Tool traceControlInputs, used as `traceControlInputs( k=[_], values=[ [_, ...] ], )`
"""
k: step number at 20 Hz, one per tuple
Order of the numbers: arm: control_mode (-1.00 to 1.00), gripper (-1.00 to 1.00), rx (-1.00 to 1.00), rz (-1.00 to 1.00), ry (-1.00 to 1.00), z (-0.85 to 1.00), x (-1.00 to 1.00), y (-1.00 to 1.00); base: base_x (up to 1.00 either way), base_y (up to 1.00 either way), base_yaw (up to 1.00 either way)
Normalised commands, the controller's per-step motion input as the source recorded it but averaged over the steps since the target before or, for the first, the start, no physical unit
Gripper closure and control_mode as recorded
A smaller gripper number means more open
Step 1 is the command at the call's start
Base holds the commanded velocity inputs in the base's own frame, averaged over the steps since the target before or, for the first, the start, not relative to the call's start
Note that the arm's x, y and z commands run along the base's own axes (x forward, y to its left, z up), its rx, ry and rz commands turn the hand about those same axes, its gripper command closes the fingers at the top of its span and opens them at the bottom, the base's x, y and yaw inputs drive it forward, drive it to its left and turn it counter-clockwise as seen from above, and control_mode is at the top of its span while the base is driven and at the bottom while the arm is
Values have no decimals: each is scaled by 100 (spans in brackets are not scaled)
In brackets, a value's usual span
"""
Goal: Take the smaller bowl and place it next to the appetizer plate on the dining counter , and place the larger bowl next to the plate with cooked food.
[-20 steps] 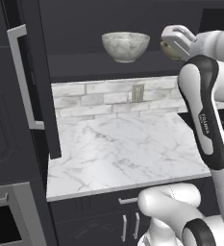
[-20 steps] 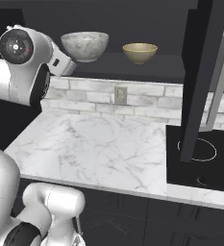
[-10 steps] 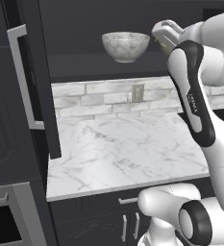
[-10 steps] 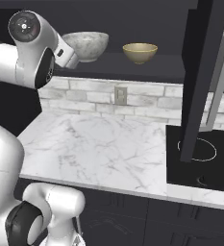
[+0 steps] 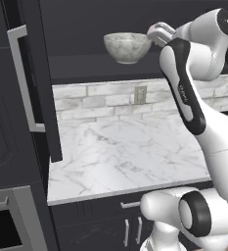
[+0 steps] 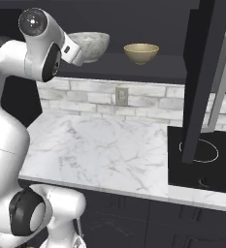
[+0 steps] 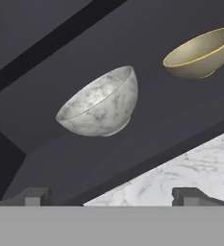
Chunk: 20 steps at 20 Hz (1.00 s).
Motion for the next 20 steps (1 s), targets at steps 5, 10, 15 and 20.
traceControlInputs(
  k=[5, 10, 15, 20],
  values=[
    [-100, -100, -3, -3, 1, -13, 52, 0, 0, 0, 0],
    [-100, -100, 0, -4, 5, 0, 45, 0, 0, 0, 0],
    [-100, -100, 0, -5, 6, 0, 40, 0, 0, 0, 0],
    [-100, -100, 0, -5, 2, 0, 37, 0, 0, 0, 0]
  ],
)
